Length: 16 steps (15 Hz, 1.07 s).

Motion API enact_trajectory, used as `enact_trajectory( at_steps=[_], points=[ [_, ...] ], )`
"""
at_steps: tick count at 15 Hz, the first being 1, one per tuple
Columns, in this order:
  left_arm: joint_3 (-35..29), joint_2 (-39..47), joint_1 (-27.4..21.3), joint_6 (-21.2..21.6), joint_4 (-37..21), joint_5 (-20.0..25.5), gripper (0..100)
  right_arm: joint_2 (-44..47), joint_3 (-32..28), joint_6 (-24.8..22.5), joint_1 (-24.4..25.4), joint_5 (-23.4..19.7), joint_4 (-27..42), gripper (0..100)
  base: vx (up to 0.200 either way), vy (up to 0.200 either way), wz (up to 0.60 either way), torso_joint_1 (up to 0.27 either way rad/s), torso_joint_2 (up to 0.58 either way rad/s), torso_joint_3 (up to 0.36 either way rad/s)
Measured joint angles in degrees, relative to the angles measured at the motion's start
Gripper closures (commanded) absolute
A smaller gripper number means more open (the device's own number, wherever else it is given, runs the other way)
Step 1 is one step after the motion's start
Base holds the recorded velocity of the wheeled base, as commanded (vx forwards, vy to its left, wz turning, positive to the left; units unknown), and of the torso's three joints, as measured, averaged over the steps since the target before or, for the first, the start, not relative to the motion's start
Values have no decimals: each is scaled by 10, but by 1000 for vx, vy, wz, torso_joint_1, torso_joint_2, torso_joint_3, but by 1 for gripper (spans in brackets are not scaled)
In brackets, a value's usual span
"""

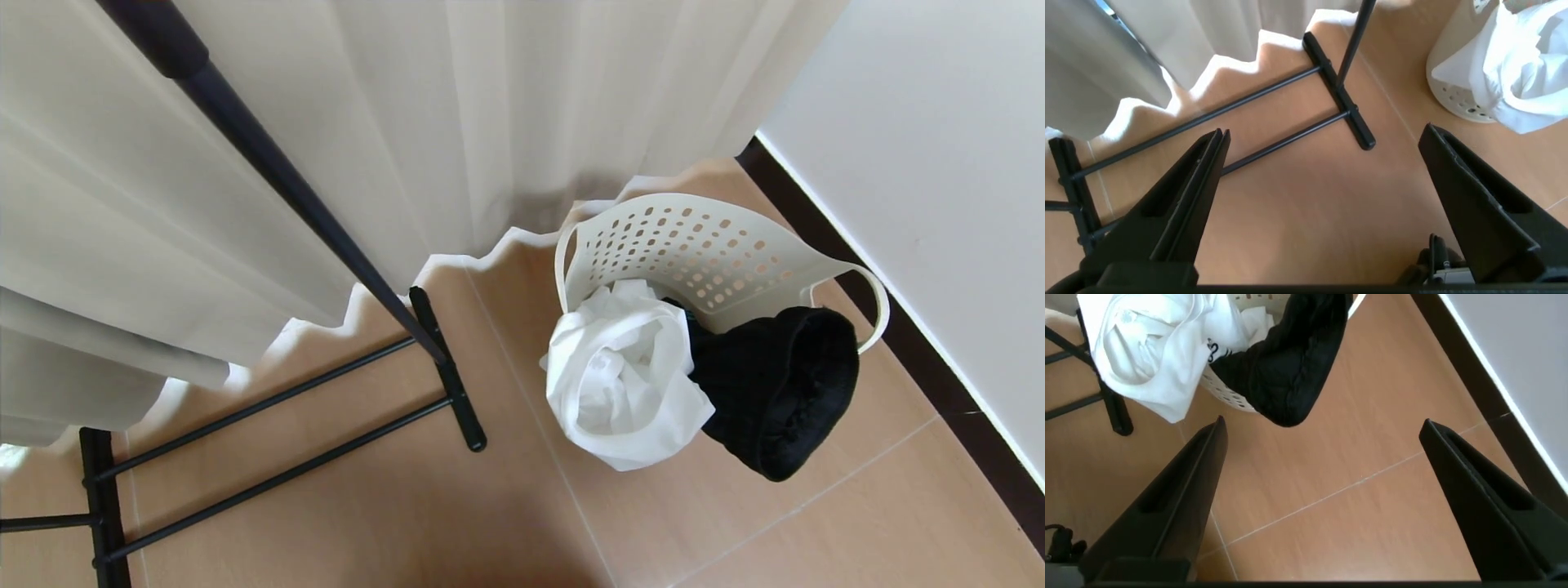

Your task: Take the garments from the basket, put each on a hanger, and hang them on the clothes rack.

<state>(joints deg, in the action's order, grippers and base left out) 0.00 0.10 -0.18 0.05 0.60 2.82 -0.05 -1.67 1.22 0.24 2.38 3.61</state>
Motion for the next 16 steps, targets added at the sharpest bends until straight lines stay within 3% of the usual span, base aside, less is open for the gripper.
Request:
enact_trajectory(
  at_steps=[4, 8, 13, 16],
  points=[
    [0, 0, 0, 0, 1, 0, 0, 35, 0, -20, 3, -10, 1, 0, 0, 0, 0, 4, 5, -132],
    [0, 0, 0, 0, 1, 0, 0, 138, -15, -106, 20, -90, 15, 0, 0, 0, 0, 0, 0, 0],
    [0, 0, 0, 0, 1, -1, 0, 318, -81, -146, 32, -100, -20, 0, 0, 0, 0, 0, 0, 0],
    [0, 0, 0, 0, 1, -1, 0, 451, -132, -159, 67, -90, -62, 0, 0, 0, 0, 0, 0, 0]
  ],
)
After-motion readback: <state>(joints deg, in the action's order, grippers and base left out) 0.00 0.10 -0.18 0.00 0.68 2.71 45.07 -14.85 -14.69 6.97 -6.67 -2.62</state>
